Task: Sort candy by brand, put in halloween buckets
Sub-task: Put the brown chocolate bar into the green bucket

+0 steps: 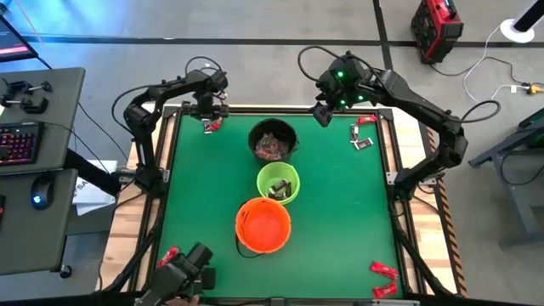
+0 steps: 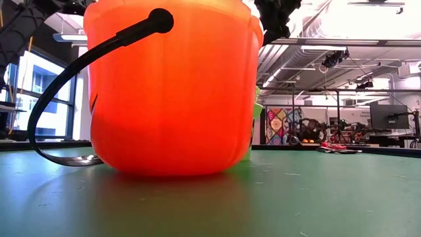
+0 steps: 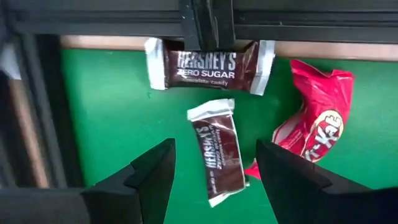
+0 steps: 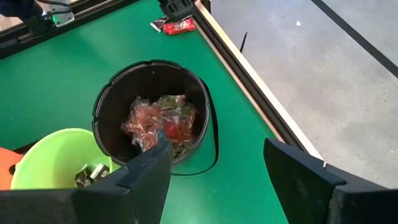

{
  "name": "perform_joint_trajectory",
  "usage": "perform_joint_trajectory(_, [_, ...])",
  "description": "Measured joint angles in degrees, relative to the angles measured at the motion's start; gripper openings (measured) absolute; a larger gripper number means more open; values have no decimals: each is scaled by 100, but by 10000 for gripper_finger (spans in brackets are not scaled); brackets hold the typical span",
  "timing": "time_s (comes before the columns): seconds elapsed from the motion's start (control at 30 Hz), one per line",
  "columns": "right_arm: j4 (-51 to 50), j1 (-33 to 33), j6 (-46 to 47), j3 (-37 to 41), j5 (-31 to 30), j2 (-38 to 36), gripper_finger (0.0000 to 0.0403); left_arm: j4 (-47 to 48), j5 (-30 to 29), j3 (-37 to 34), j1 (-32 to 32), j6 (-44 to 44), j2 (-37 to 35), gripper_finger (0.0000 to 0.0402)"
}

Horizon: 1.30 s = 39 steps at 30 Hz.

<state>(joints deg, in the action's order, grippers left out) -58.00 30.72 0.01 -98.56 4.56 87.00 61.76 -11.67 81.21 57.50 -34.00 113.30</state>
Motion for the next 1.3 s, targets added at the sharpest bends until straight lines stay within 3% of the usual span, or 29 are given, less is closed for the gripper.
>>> perform_joint_trajectory(0.13, [0,0,-28,0,-2,0,247,-167,485,-265,150,-118,0,211])
perform_joint_trajectory(0.53, [-2,0,-44,2,-3,4,247,-372,628,-734,157,26,-37,196])
perform_joint_trajectory(0.67, [-1,-2,-43,2,-4,4,247,-487,690,-751,153,291,-74,139])
perform_joint_trajectory(0.83, [-5,-19,0,2,-7,4,247,-474,920,-764,155,697,-206,27])
perform_joint_trajectory(1.13, [-92,-192,-244,4,-87,4,247,-667,930,-765,281,1007,-1876,13])
perform_joint_trajectory(1.3, [-85,-175,-307,4,-538,4,247,-771,1589,-756,-477,1219,-3101,5])
